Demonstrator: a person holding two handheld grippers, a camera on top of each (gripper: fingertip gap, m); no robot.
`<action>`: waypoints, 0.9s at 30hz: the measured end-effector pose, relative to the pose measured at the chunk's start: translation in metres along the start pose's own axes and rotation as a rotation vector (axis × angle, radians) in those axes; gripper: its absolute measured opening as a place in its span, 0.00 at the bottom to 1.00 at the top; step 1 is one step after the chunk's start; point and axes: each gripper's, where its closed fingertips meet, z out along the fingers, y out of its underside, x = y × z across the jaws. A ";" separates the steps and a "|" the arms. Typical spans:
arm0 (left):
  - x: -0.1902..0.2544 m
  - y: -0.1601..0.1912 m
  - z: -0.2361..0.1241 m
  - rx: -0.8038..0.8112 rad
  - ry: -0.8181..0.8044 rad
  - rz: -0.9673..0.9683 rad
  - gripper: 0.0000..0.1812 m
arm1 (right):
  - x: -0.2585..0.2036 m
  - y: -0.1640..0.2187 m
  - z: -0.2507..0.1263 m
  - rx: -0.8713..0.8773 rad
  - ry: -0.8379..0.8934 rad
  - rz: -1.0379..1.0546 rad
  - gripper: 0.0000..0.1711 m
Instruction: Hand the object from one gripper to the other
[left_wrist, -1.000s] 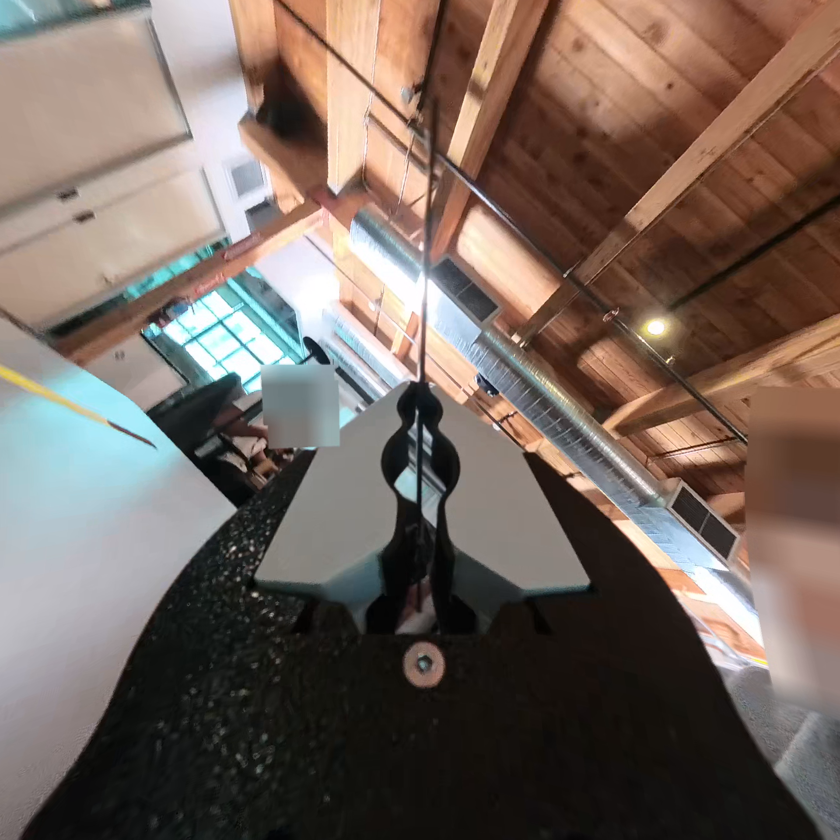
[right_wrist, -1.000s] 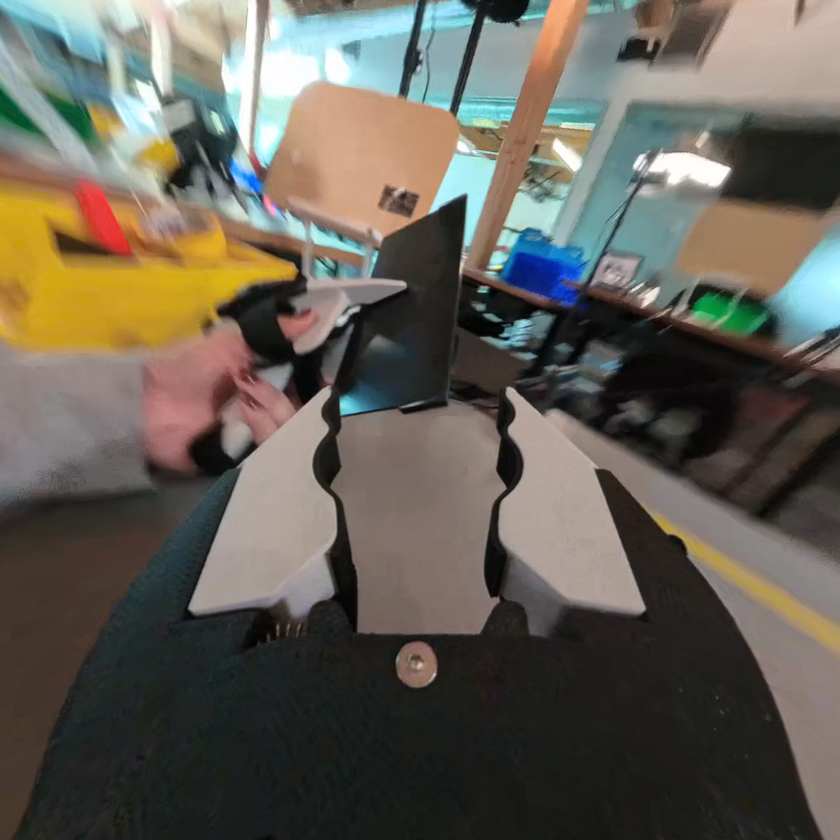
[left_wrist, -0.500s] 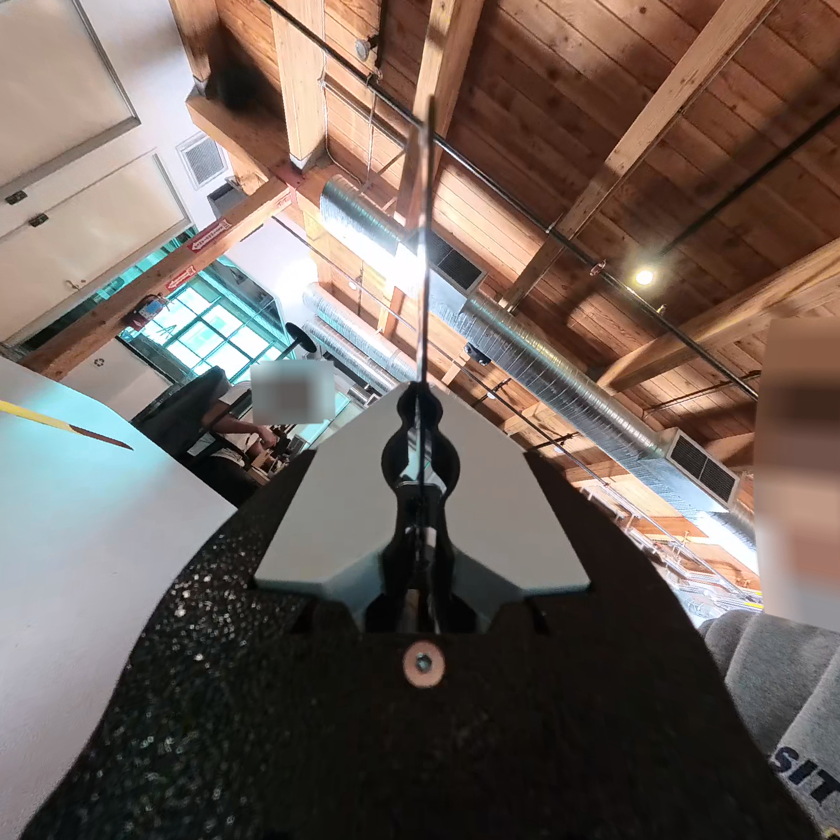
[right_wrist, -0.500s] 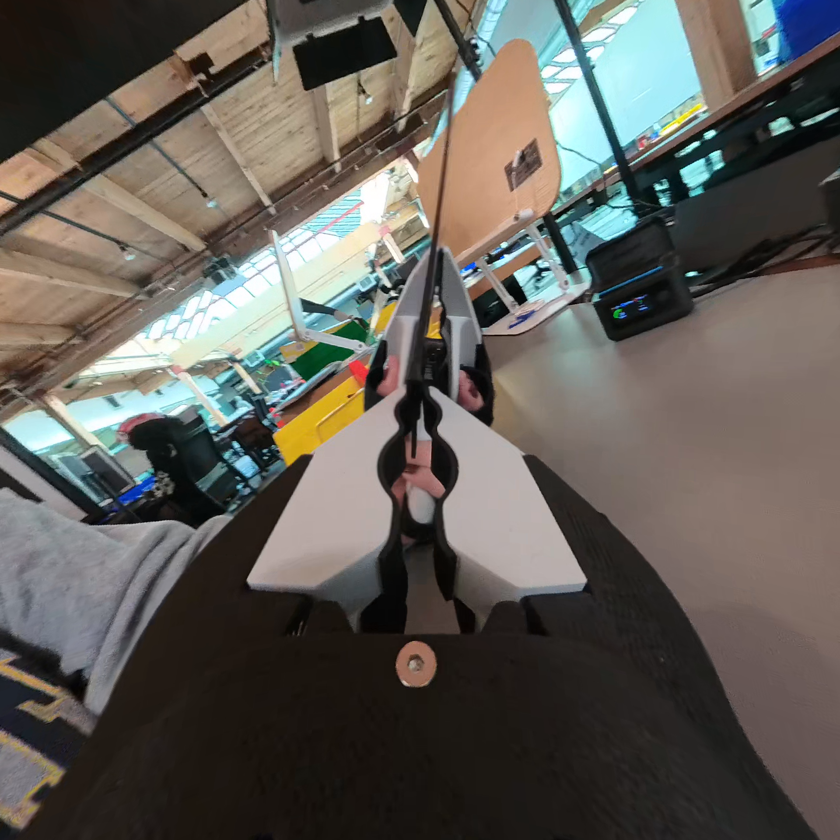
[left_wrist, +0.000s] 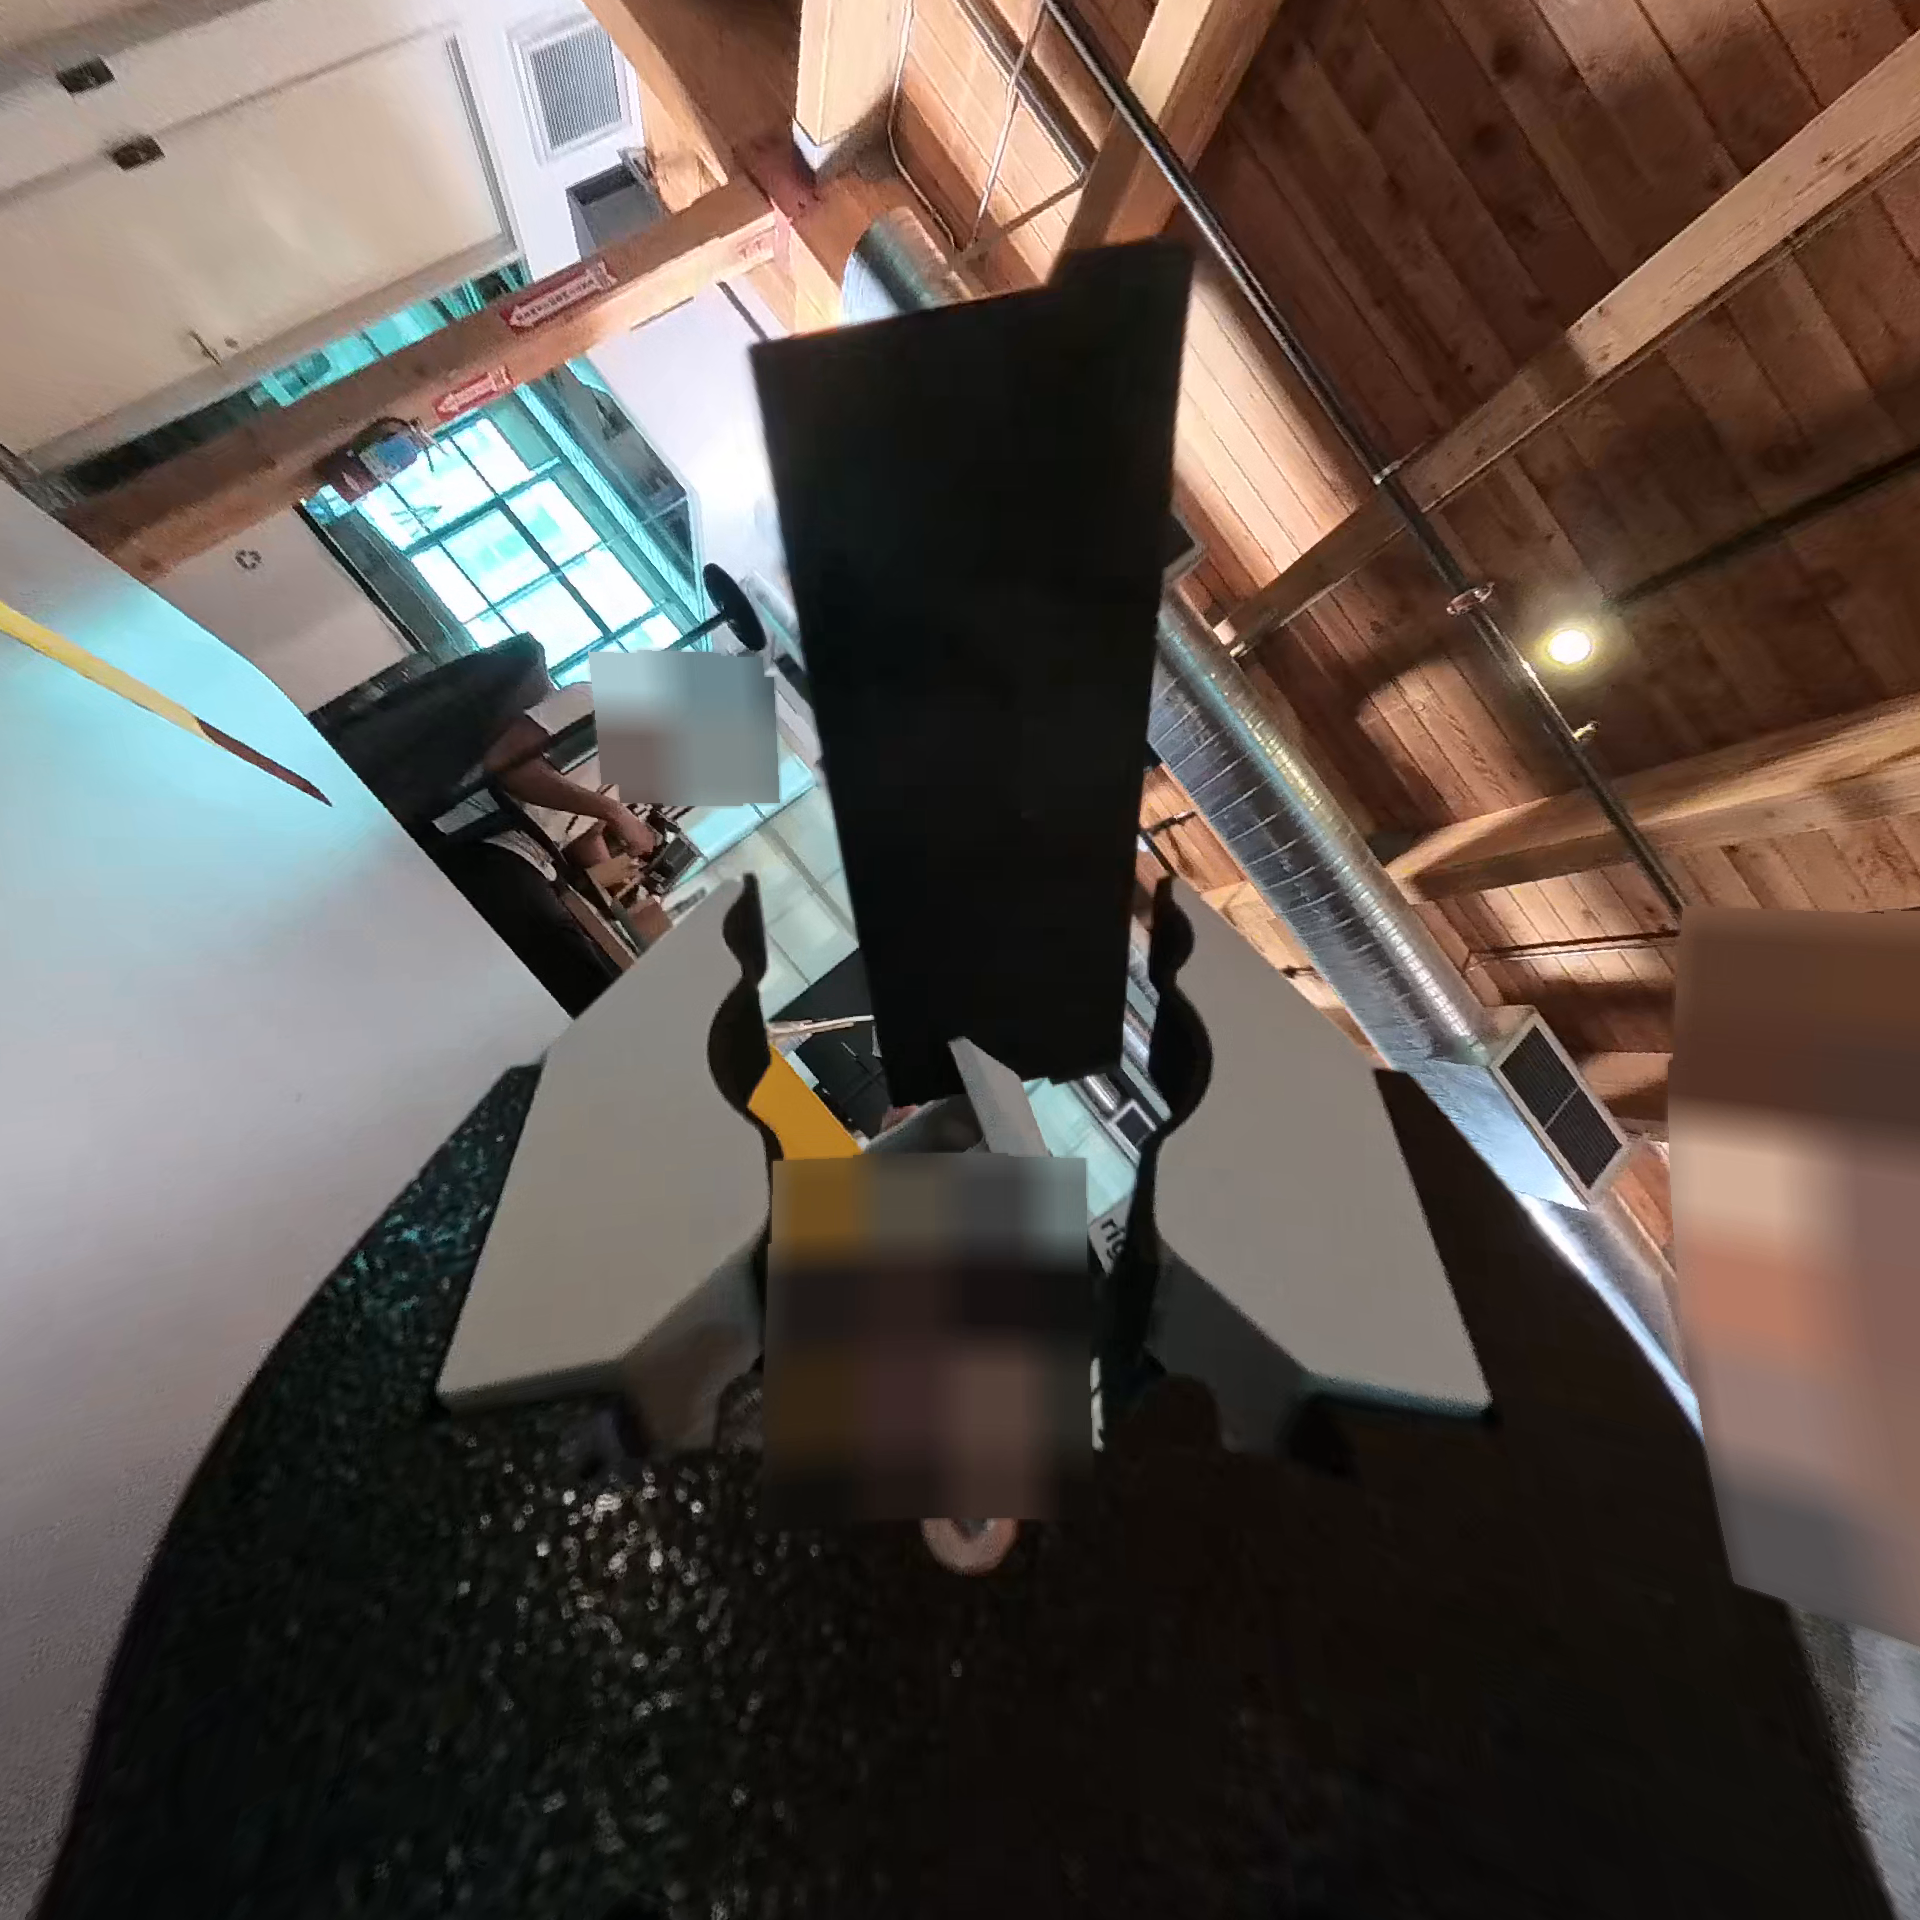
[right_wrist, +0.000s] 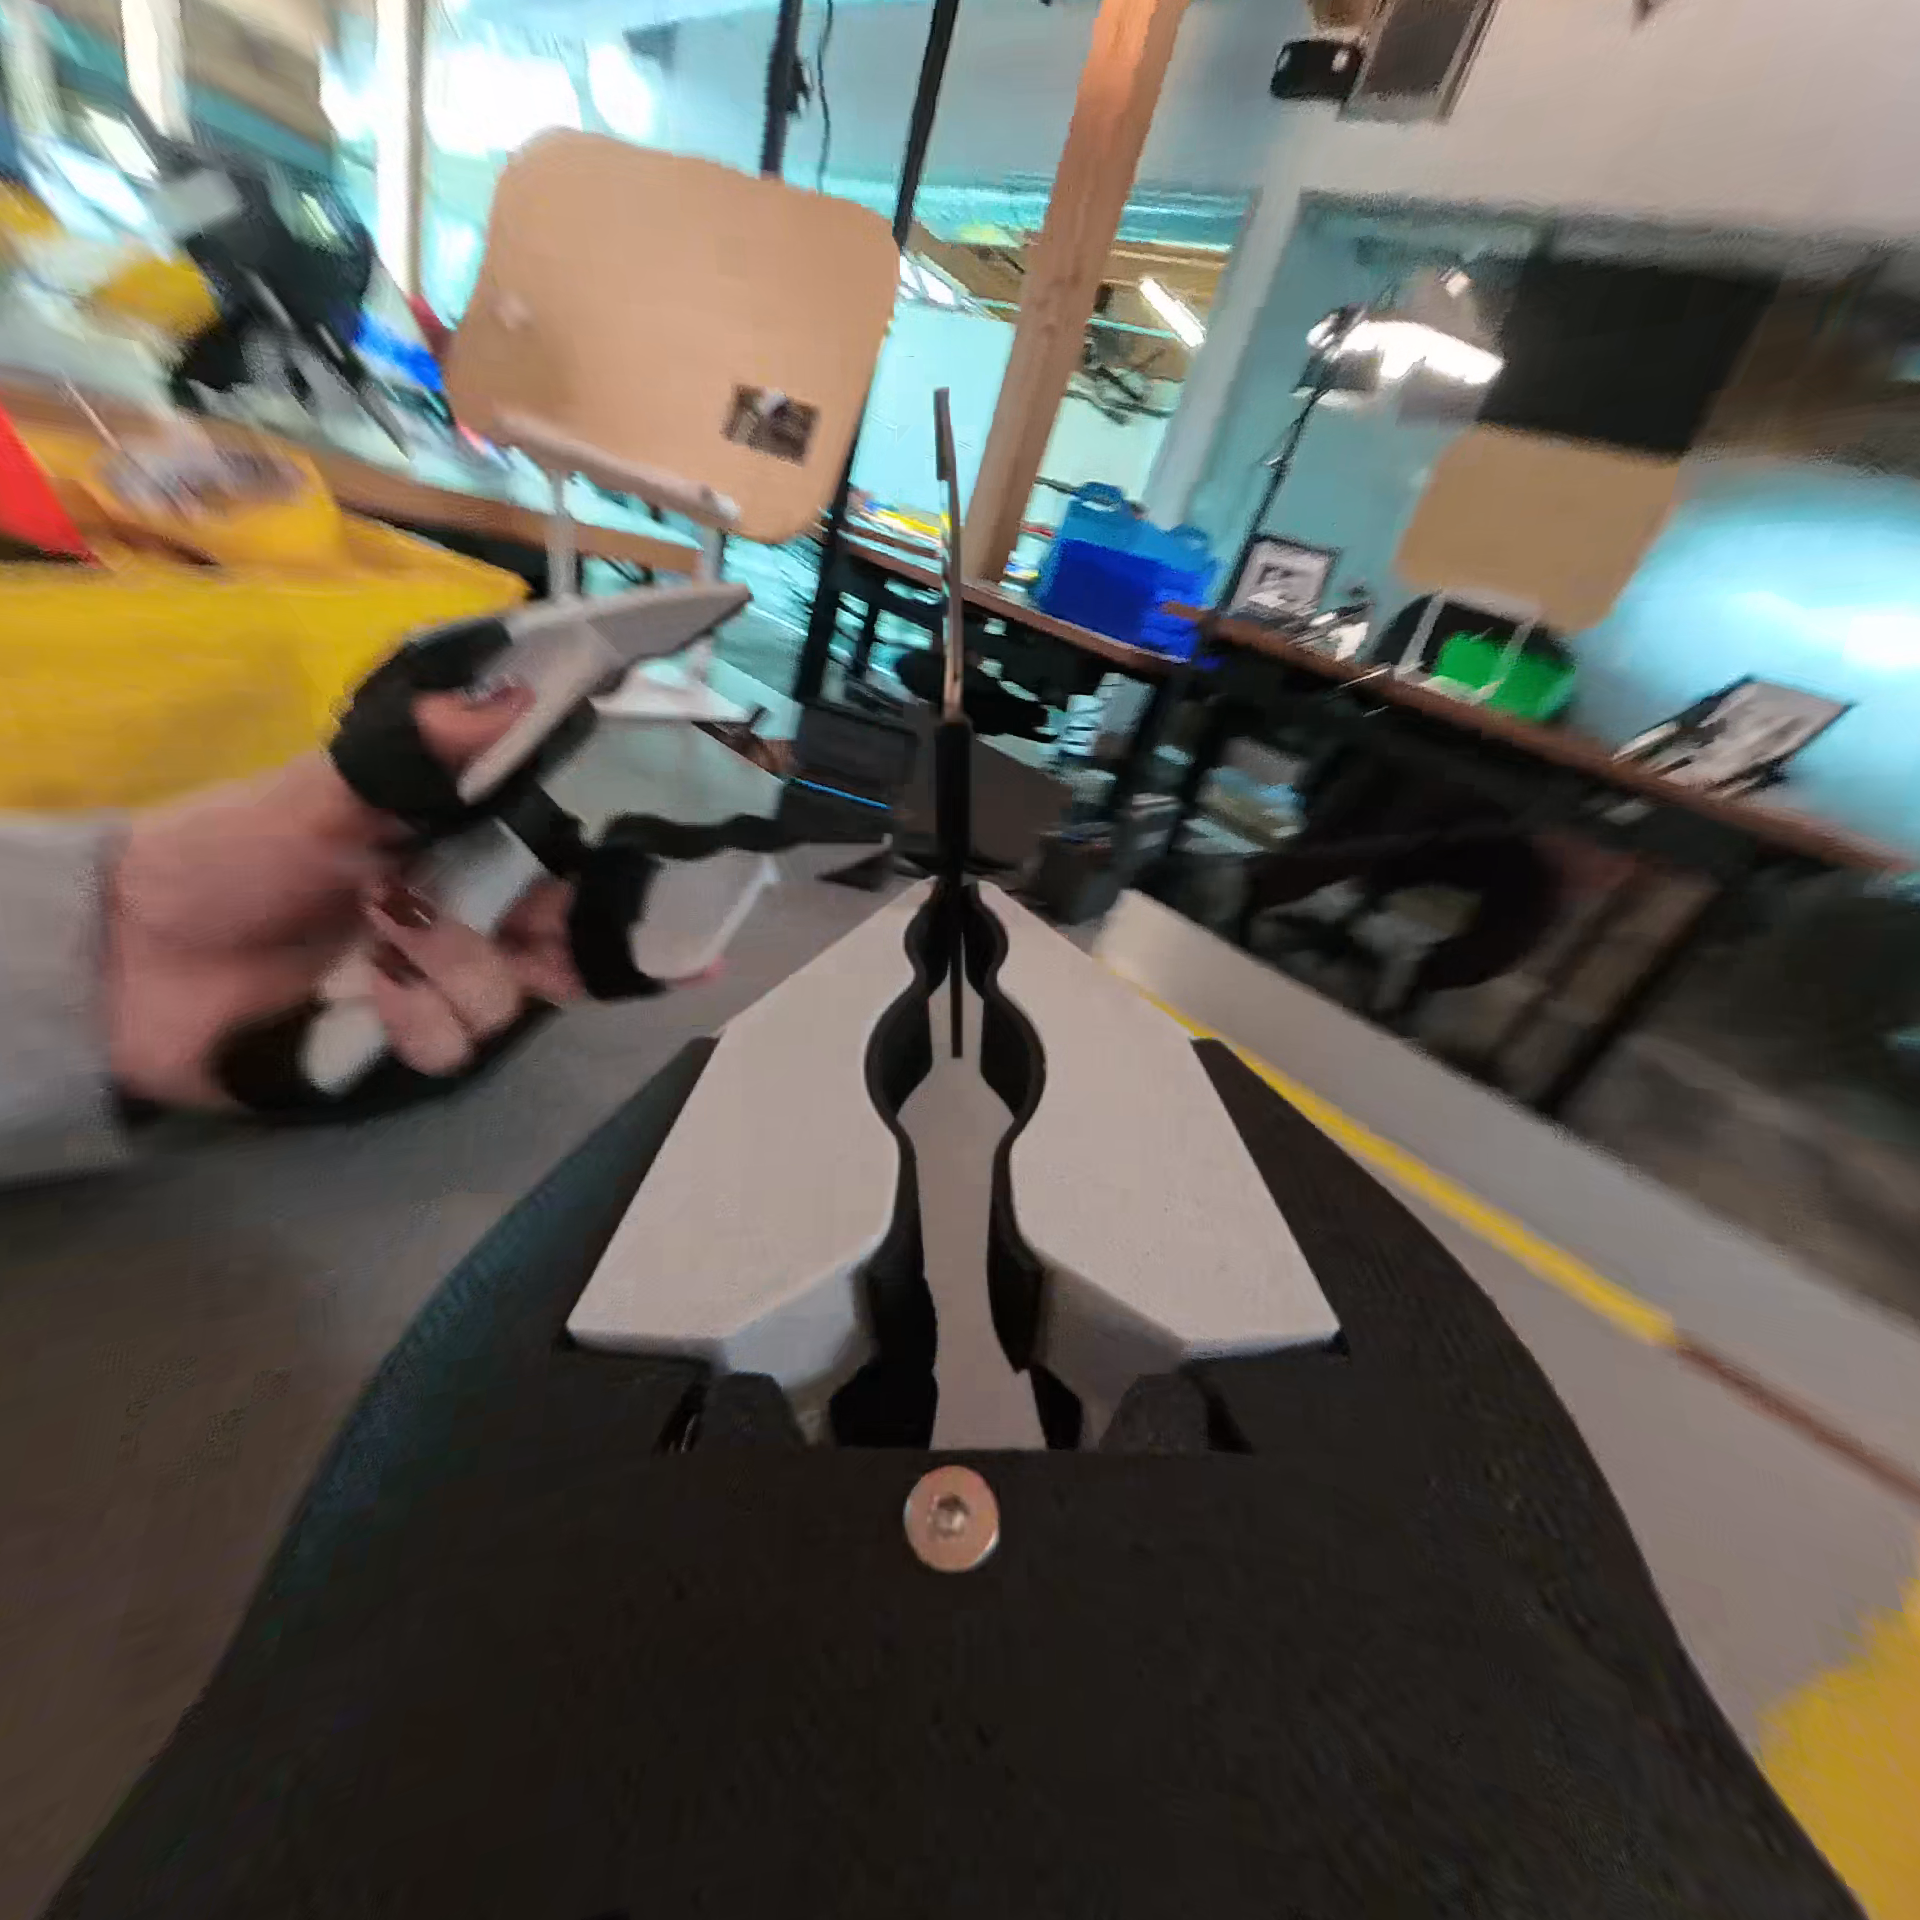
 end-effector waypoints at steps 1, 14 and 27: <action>0.001 0.001 0.001 -0.007 0.006 -0.008 0.41 | 0.001 0.001 -0.001 -0.020 0.035 -0.106 0.00; -0.008 0.000 -0.006 -0.028 -0.072 -0.056 0.11 | -0.029 0.013 0.008 -0.128 0.160 -1.086 0.00; 0.022 -0.026 -0.017 0.142 0.120 0.053 0.00 | -0.041 -0.006 -0.003 0.056 -0.036 -0.569 0.30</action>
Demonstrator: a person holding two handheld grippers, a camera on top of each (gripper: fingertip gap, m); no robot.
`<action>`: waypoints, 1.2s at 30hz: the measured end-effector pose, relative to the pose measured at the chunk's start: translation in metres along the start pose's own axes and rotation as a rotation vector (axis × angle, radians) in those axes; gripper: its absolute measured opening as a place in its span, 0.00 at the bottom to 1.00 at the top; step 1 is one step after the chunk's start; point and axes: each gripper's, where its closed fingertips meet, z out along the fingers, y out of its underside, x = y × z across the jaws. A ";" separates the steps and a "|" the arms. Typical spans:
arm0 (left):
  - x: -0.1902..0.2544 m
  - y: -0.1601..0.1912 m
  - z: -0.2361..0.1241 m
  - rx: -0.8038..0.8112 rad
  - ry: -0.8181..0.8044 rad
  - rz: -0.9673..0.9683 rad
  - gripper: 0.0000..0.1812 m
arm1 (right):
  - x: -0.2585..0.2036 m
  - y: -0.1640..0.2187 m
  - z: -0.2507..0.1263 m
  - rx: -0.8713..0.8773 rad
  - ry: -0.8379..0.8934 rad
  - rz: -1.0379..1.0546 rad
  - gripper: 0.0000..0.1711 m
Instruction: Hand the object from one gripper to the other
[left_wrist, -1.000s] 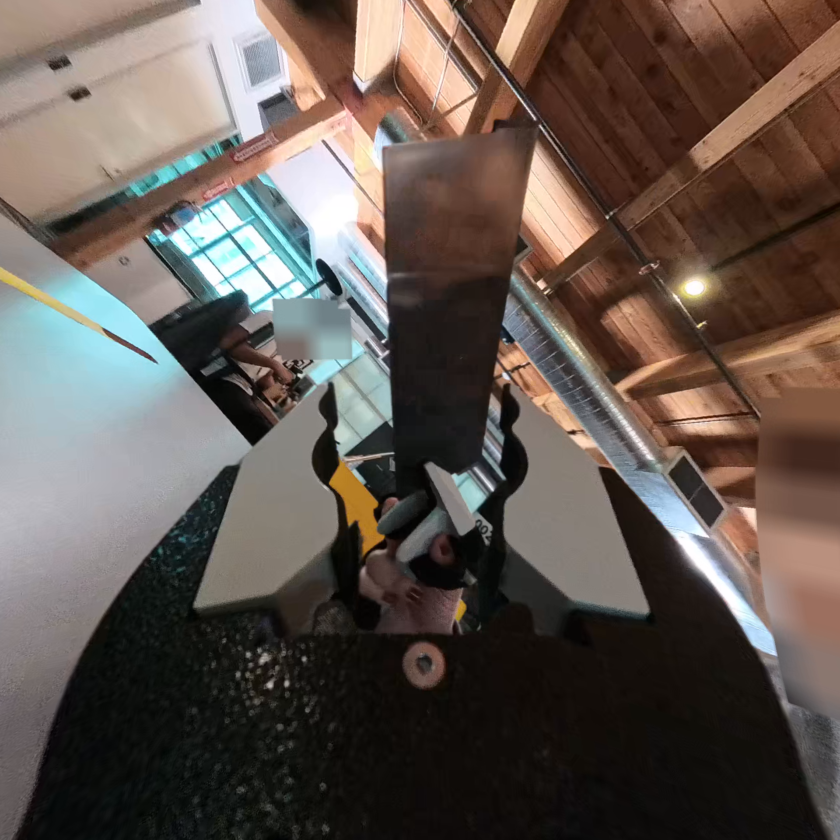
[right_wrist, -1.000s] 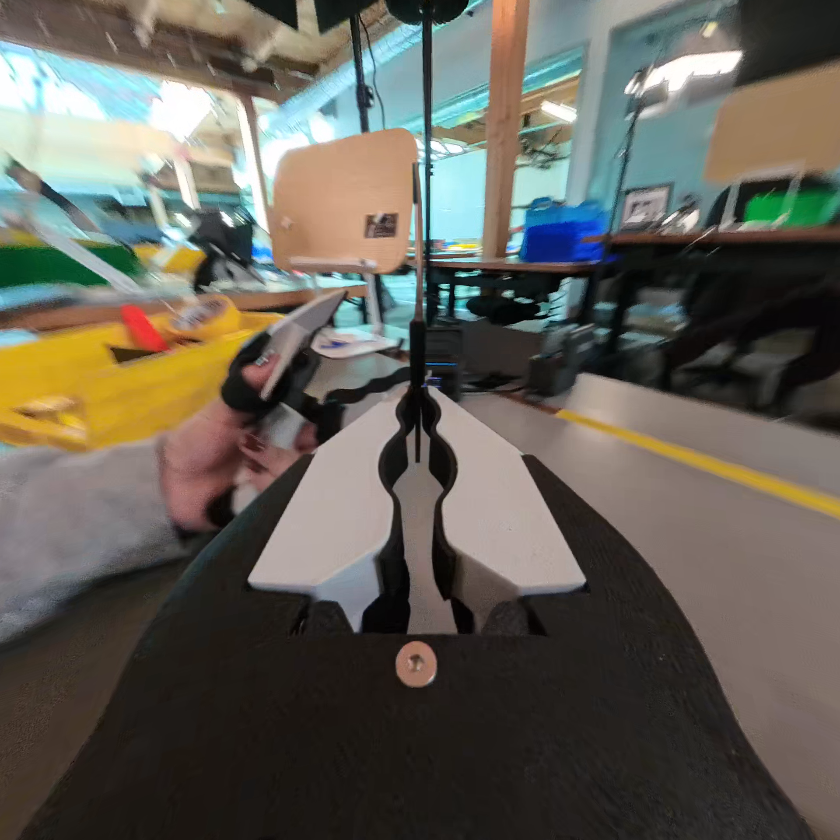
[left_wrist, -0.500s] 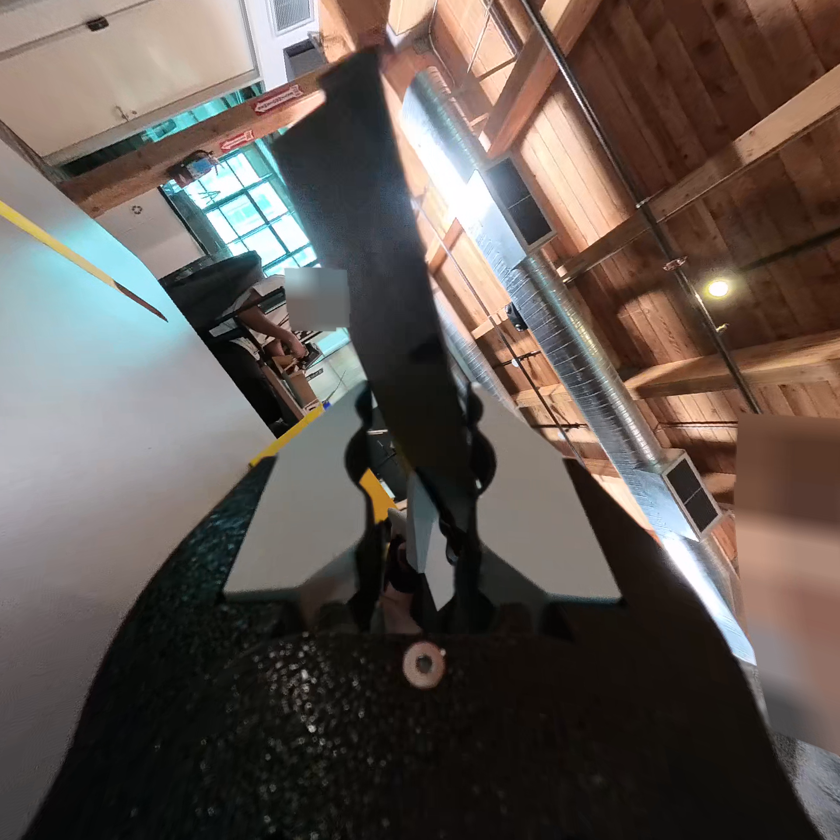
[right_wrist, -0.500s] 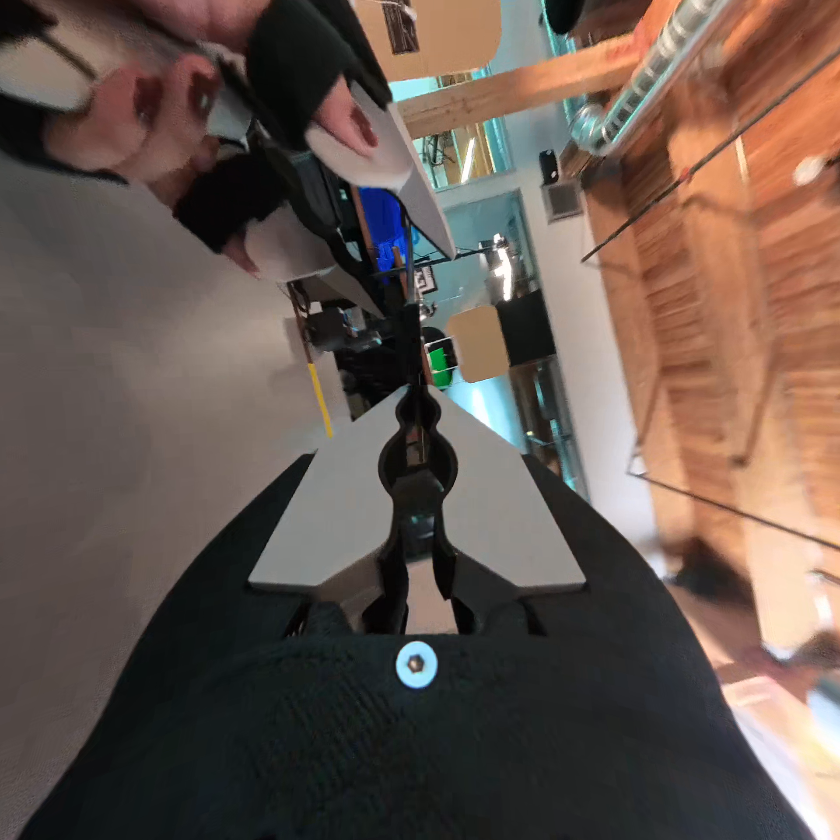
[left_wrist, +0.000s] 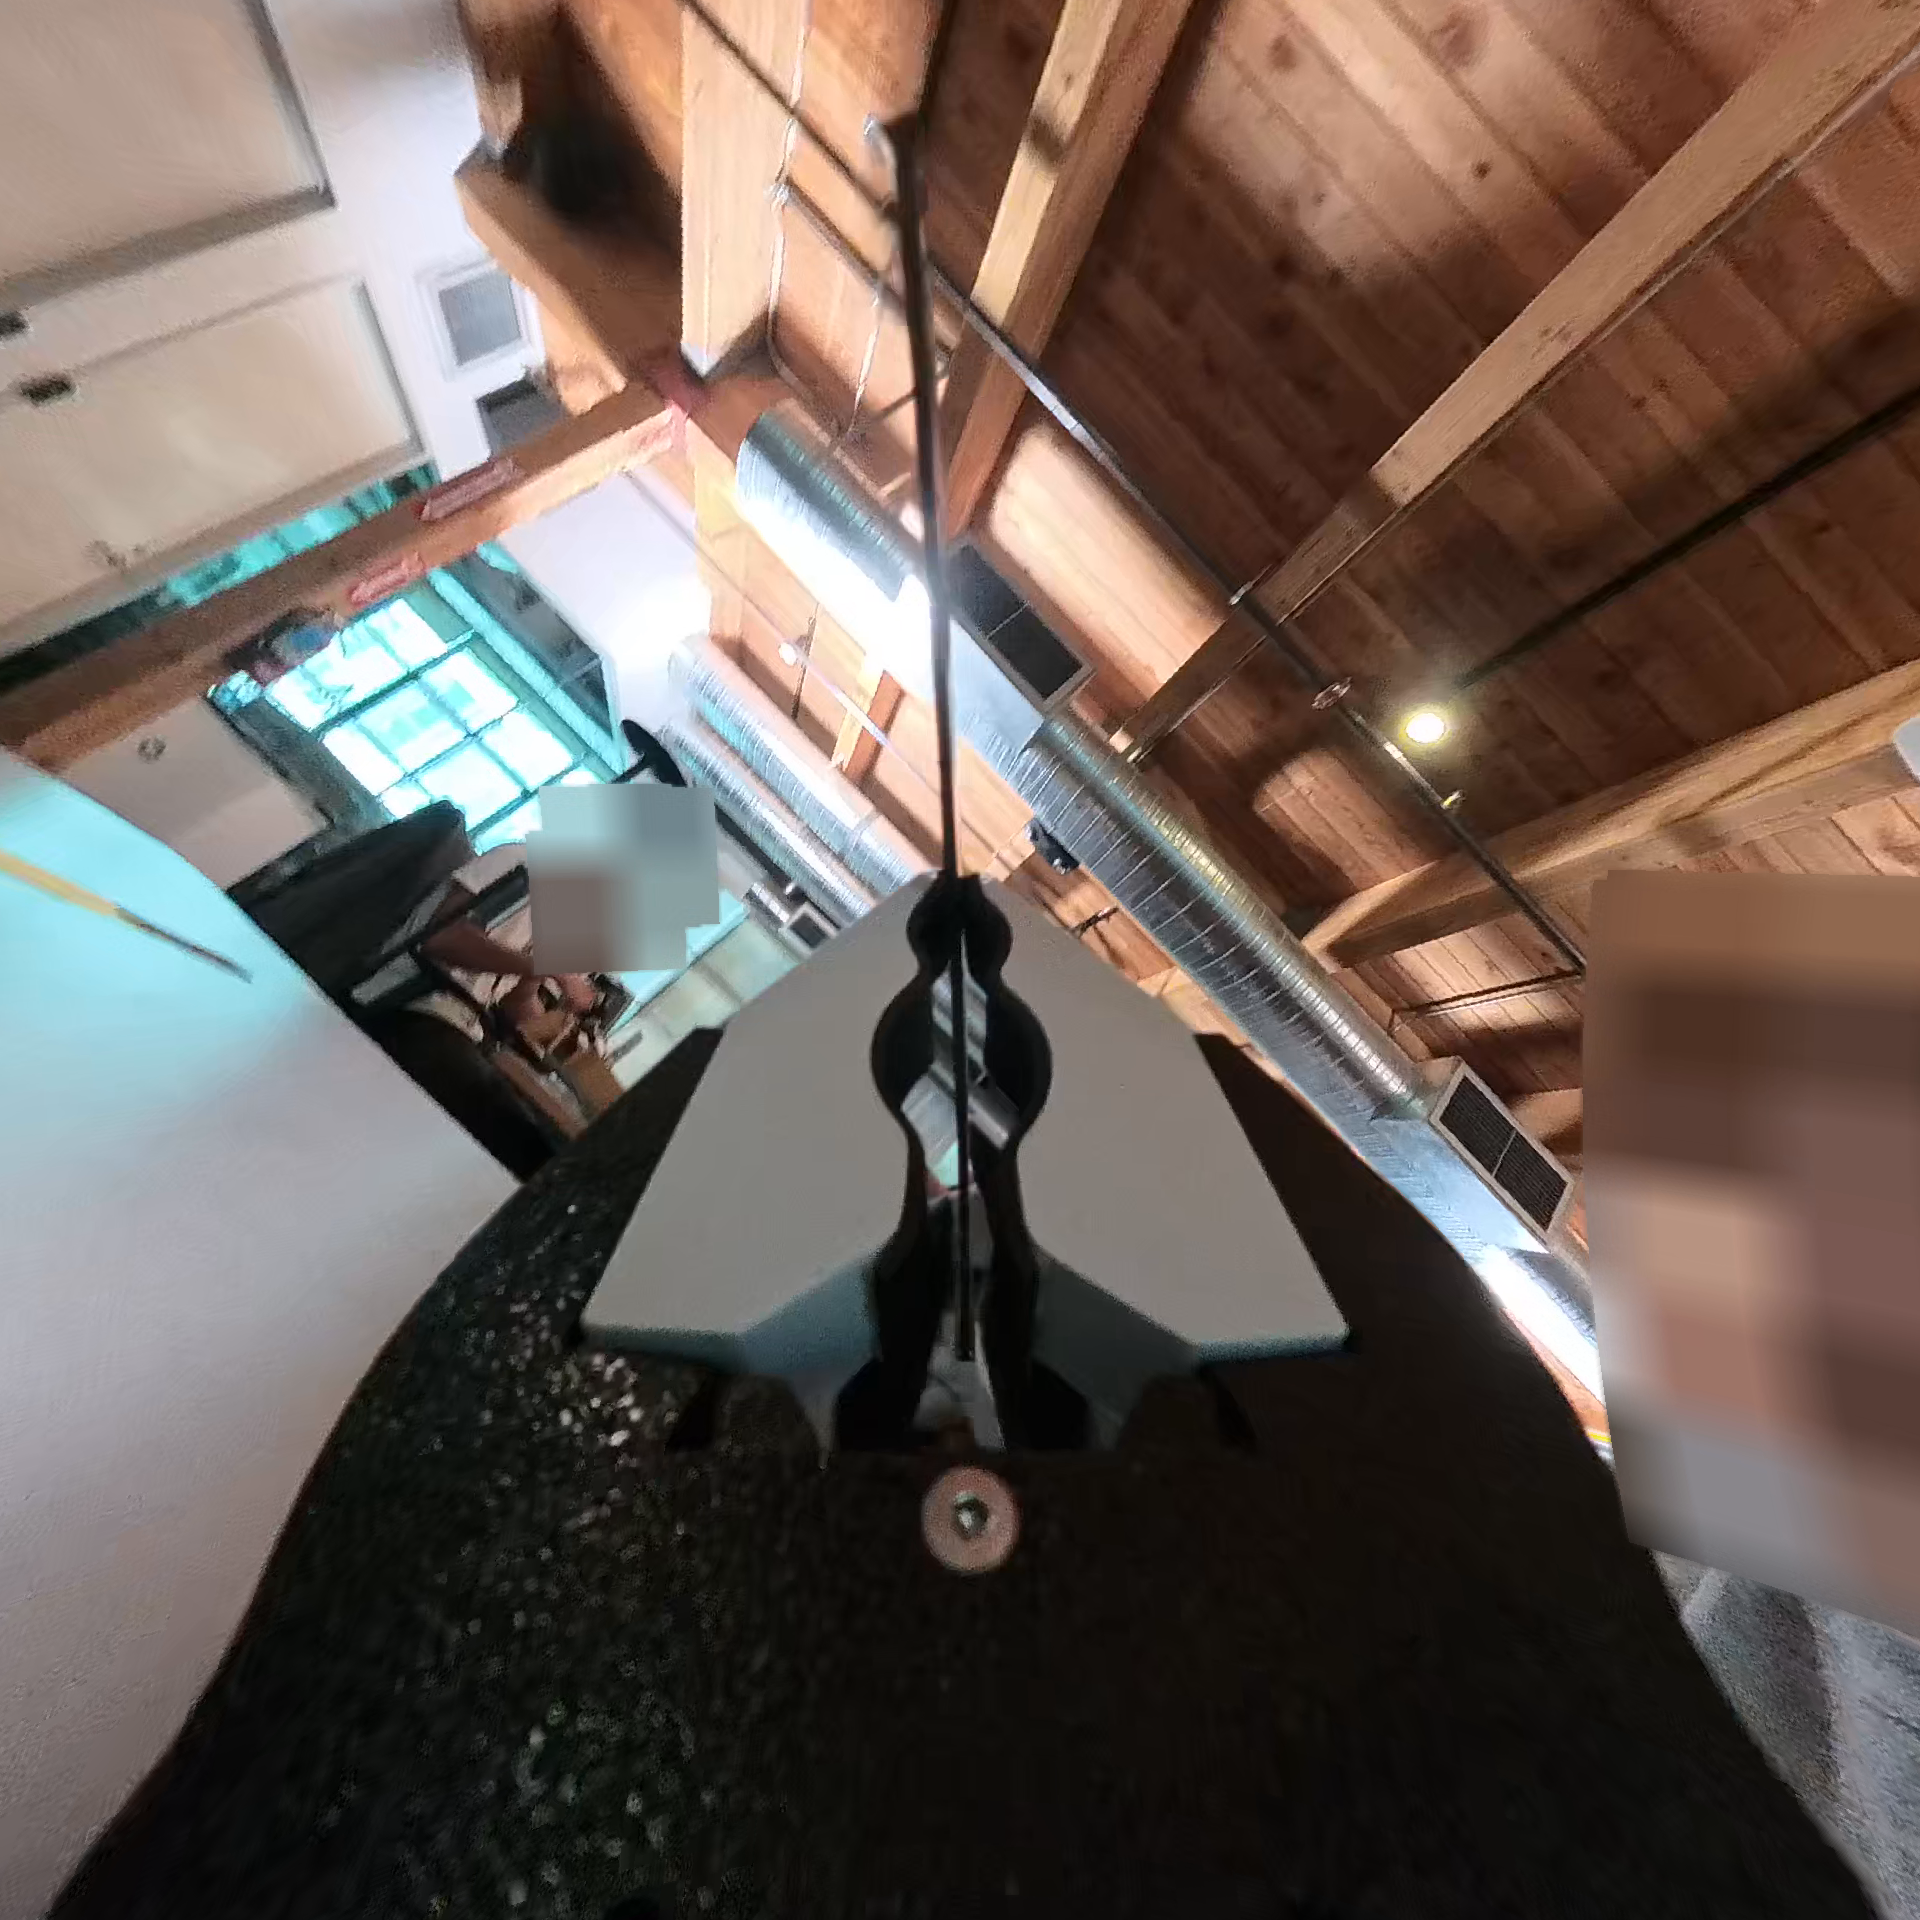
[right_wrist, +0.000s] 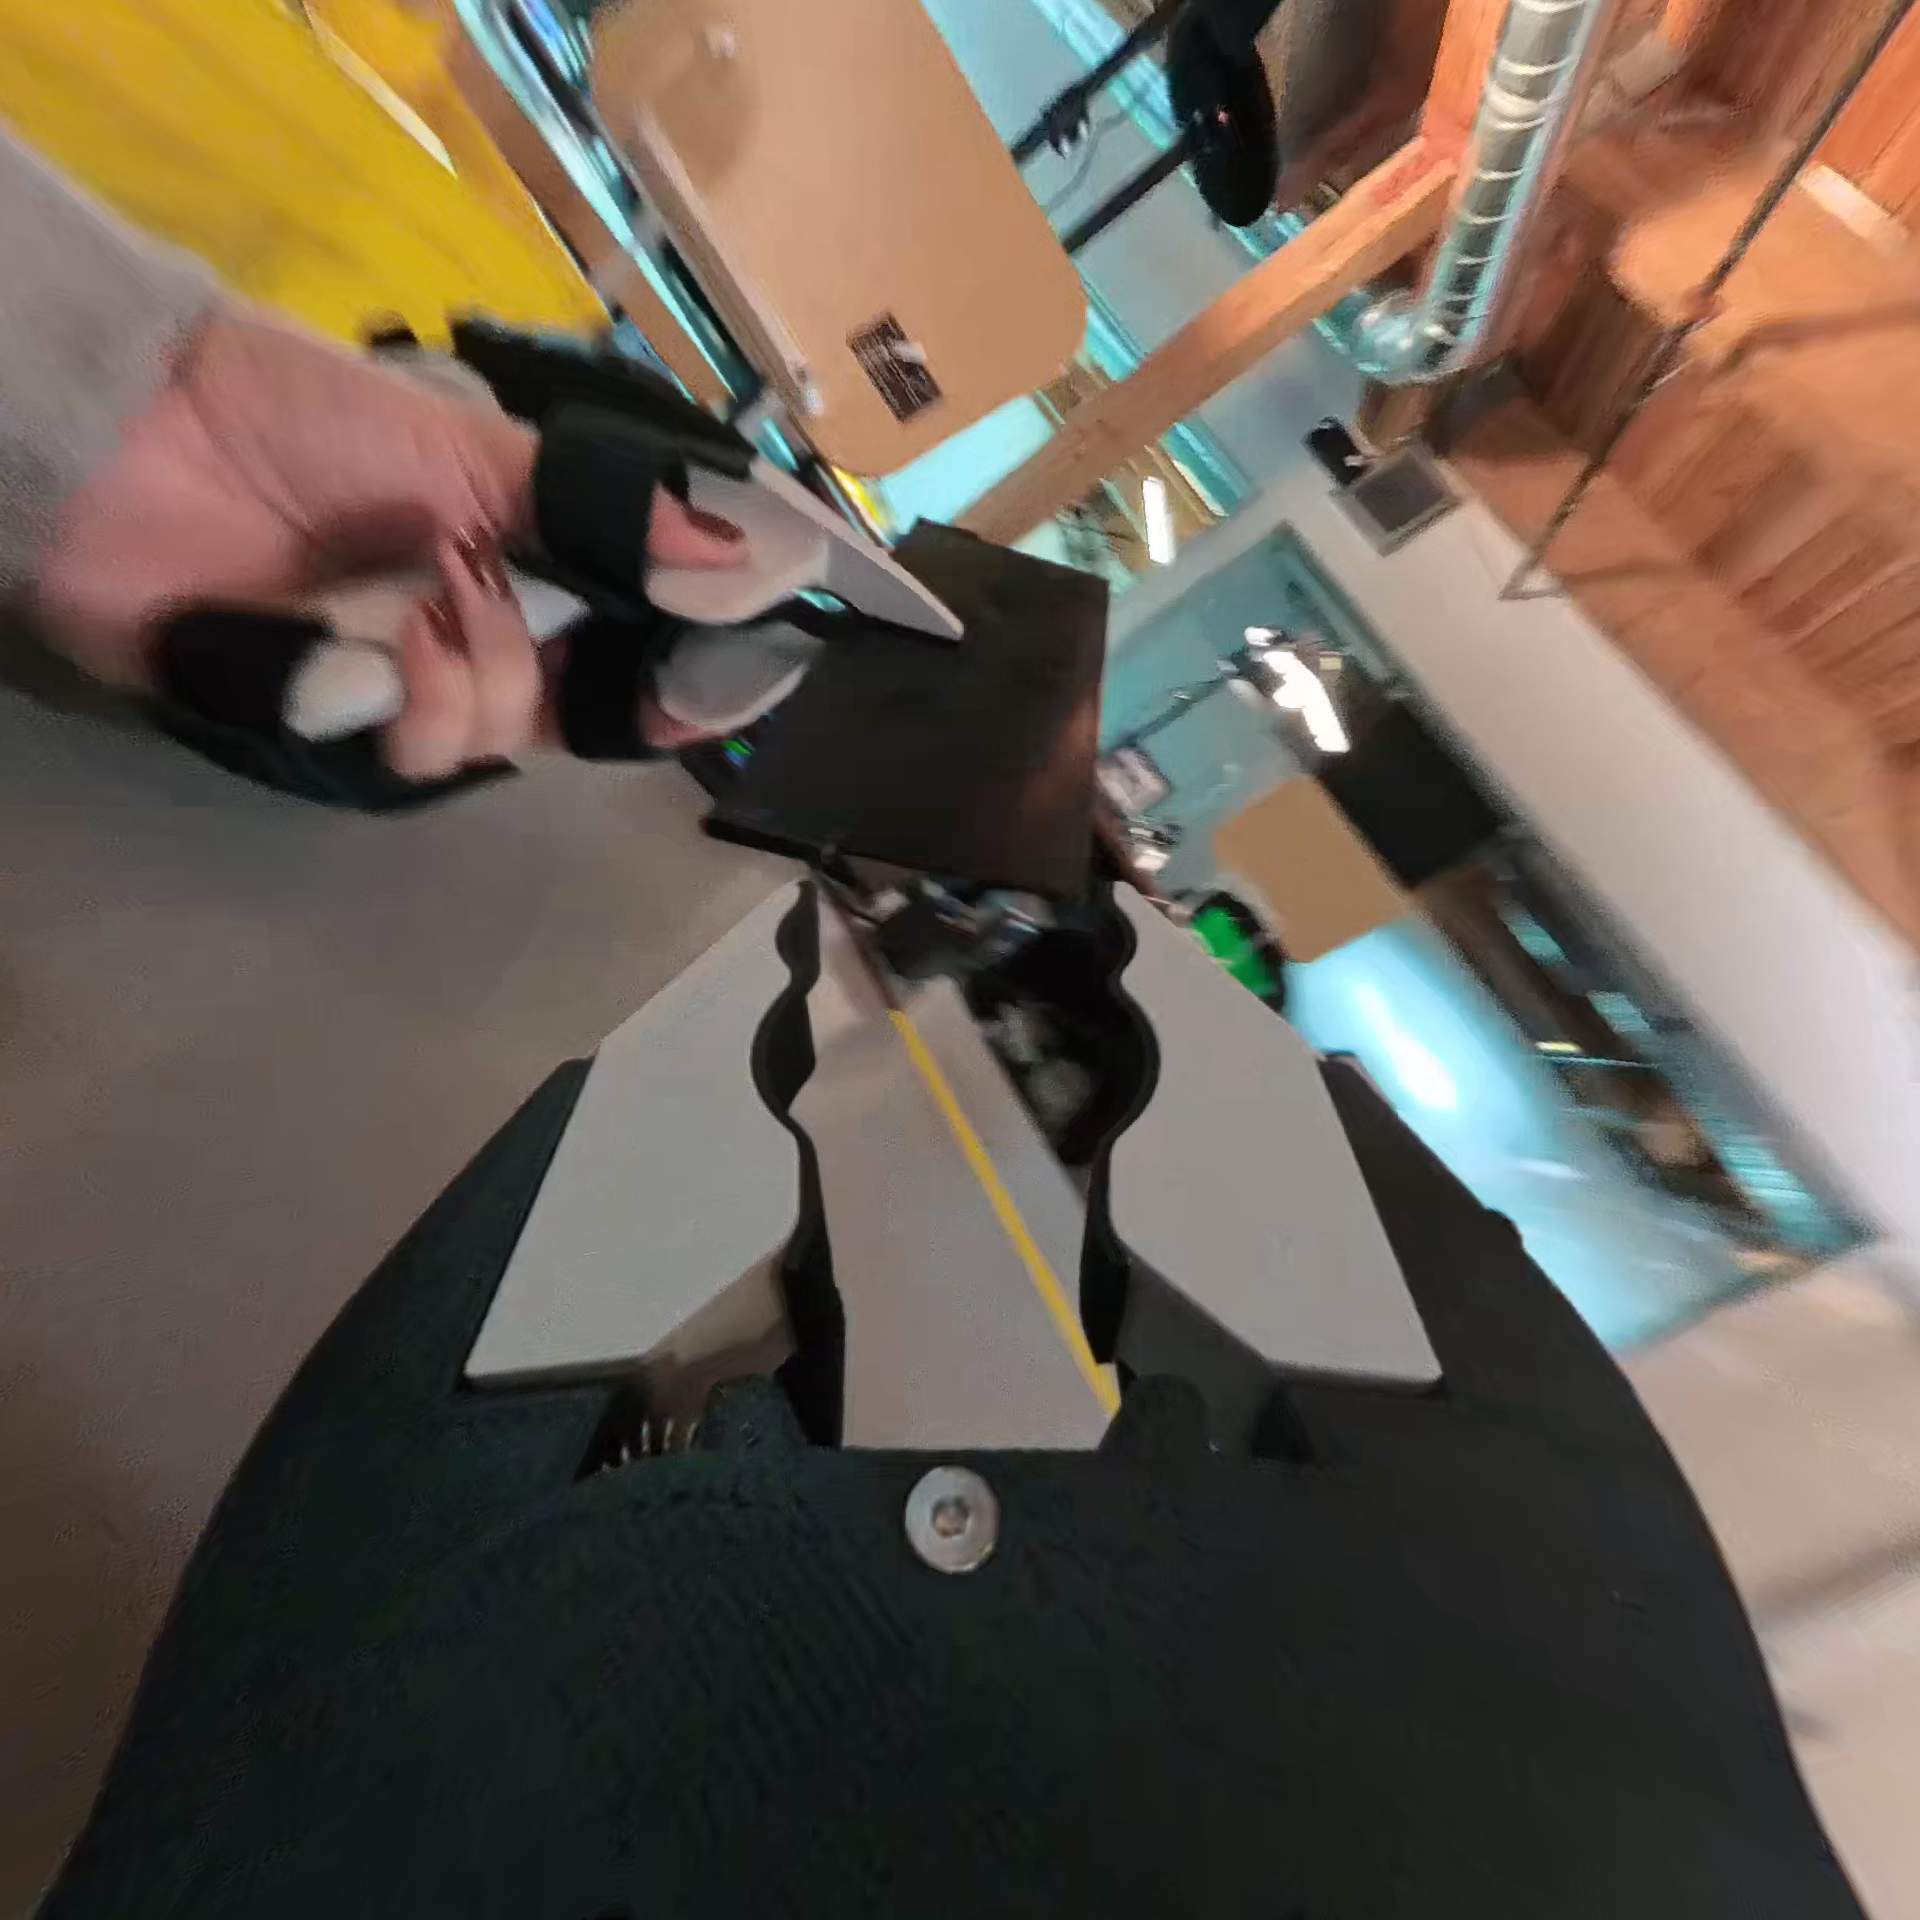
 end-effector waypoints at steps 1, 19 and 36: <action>0.005 -0.004 -0.001 0.019 0.023 0.014 0.00 | -0.001 -0.006 -0.002 0.046 -0.038 0.107 0.31; 0.022 0.078 0.009 -0.556 0.060 0.398 0.00 | -0.016 -0.008 0.001 0.127 -0.518 1.175 0.03; -0.010 0.025 -0.001 -0.410 -0.419 1.253 0.39 | 0.129 -0.009 -0.120 -0.365 0.068 0.816 0.00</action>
